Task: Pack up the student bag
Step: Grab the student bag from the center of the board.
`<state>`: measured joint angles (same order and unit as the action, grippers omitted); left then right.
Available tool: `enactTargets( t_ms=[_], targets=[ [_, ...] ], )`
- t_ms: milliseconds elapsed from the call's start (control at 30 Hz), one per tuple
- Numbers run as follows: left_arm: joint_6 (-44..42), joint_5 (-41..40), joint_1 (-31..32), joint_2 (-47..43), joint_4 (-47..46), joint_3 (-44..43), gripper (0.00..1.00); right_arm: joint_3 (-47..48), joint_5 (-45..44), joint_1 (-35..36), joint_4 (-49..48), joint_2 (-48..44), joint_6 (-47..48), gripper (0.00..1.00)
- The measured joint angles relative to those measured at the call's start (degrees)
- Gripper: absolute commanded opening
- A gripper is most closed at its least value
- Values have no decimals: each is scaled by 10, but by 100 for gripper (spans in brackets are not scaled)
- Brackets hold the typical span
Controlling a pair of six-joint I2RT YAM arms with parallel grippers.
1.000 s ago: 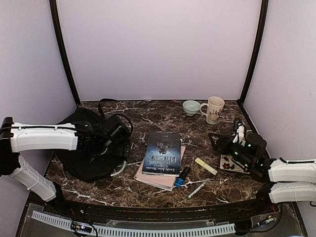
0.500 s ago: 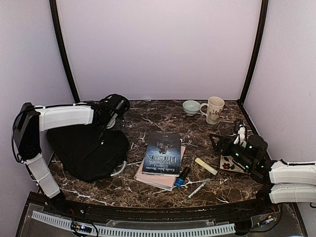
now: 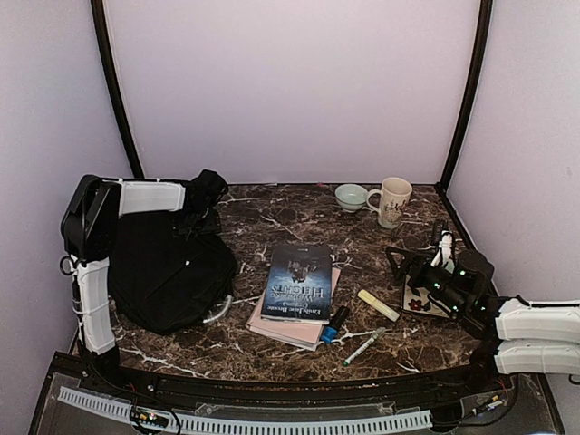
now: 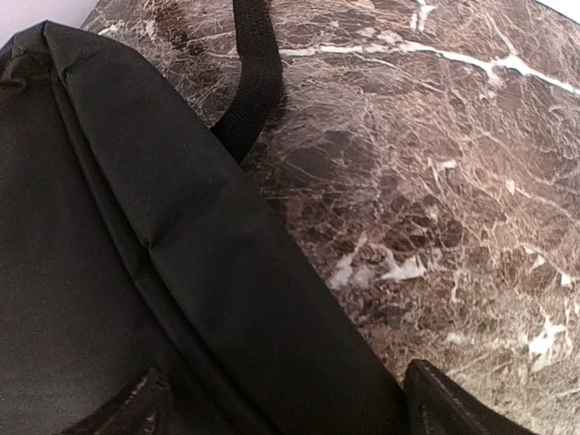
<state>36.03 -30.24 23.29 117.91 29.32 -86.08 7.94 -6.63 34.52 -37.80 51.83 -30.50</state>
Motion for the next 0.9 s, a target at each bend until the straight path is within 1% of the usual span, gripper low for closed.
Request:
enactTargets(
  t_ms=[33, 167, 300, 333, 500, 633, 733, 900],
  targets=[
    [-2, 4, -4, 1, -3, 0, 81, 0, 0, 0, 0, 0, 0, 94],
    [-17, 25, -15, 2, -38, 15, 49, 0, 2, 0, -2, 0, 0, 94],
    [-50, 37, -19, 2, -70, 35, 2, -1, 2, 0, -3, 0, 0, 94],
    [-57, 39, -19, 2, -79, 37, 0, -1, 2, 0, -3, 0, 0, 94],
    [-98, 43, -16, 2, -107, 45, 0, -1, 2, 0, -3, -1, 0, 94],
    [-141, 28, 1, -18, -151, 85, 0, -2, 3, 0, -3, -1, 0, 94],
    [-185, 8, 35, -46, -173, 124, 0, -2, 3, 0, -4, -1, 0, 94],
    [-236, -7, 118, -90, -188, 177, 0, -2, 4, 0, -4, -1, 0, 94]
  ],
)
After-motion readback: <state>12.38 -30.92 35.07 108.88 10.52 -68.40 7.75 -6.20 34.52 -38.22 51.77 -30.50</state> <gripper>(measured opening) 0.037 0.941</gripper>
